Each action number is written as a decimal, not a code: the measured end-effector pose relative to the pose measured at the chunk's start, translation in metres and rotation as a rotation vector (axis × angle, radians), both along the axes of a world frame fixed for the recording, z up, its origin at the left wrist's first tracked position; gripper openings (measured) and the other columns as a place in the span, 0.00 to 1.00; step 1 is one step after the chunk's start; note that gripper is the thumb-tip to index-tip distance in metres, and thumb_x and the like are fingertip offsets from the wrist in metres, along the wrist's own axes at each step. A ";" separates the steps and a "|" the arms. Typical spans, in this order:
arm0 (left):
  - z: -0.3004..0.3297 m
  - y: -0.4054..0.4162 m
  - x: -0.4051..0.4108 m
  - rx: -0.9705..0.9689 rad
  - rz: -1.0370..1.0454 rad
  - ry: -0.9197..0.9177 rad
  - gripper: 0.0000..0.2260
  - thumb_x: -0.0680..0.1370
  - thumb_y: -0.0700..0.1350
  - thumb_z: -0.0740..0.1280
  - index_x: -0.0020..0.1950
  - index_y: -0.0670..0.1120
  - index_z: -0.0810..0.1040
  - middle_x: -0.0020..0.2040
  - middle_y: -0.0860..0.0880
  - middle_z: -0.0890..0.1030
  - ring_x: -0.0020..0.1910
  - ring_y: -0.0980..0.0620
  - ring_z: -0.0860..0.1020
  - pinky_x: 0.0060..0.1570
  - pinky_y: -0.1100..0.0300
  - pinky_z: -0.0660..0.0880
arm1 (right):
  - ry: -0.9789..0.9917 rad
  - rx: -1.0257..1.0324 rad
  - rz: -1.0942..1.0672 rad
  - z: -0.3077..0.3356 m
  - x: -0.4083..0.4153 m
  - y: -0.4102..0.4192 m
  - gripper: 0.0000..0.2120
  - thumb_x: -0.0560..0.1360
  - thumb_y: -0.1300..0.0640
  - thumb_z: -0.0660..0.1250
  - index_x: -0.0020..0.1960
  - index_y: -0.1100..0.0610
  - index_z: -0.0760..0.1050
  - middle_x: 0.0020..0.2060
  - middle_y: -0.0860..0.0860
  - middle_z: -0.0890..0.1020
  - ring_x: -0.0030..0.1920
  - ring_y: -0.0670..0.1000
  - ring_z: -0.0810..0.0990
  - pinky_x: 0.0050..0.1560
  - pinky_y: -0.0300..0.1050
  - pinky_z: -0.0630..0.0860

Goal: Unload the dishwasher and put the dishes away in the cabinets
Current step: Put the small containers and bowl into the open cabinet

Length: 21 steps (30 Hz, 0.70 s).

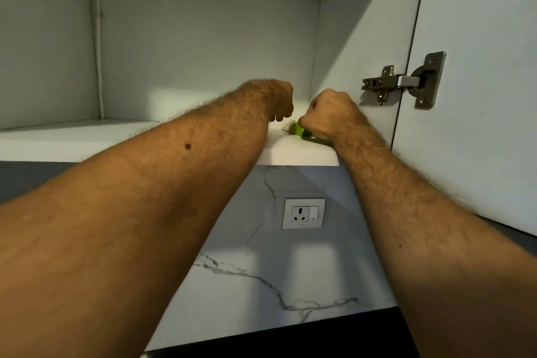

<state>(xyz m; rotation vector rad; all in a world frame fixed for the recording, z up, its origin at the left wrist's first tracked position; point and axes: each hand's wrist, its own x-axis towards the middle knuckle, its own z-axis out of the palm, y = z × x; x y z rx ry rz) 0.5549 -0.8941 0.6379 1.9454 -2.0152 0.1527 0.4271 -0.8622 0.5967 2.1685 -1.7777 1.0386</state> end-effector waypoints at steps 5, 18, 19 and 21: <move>-0.008 0.037 0.000 -0.143 0.022 -0.151 0.10 0.80 0.40 0.63 0.60 0.41 0.76 0.57 0.44 0.79 0.52 0.45 0.78 0.53 0.53 0.76 | 0.122 0.179 -0.018 -0.002 -0.001 0.002 0.19 0.74 0.43 0.67 0.57 0.57 0.75 0.48 0.54 0.76 0.48 0.55 0.75 0.47 0.47 0.73; -0.039 0.100 0.005 -0.072 0.092 -0.122 0.18 0.79 0.47 0.60 0.68 0.44 0.72 0.62 0.45 0.75 0.51 0.47 0.72 0.57 0.52 0.74 | 0.237 0.262 -0.084 -0.002 0.003 0.033 0.21 0.80 0.46 0.60 0.65 0.59 0.73 0.60 0.57 0.78 0.53 0.56 0.74 0.55 0.49 0.71; -0.038 0.100 0.005 -0.069 0.085 -0.109 0.18 0.79 0.49 0.60 0.68 0.45 0.72 0.63 0.45 0.75 0.52 0.47 0.72 0.57 0.52 0.73 | 0.226 0.250 -0.087 -0.003 0.002 0.035 0.20 0.80 0.45 0.60 0.64 0.58 0.73 0.58 0.57 0.78 0.51 0.56 0.74 0.53 0.49 0.71; -0.038 0.101 0.004 -0.086 0.068 -0.096 0.19 0.78 0.51 0.60 0.68 0.46 0.73 0.61 0.46 0.75 0.51 0.48 0.72 0.56 0.52 0.73 | 0.189 0.231 -0.080 -0.004 0.001 0.040 0.18 0.79 0.45 0.62 0.60 0.57 0.74 0.52 0.55 0.78 0.49 0.55 0.75 0.50 0.48 0.72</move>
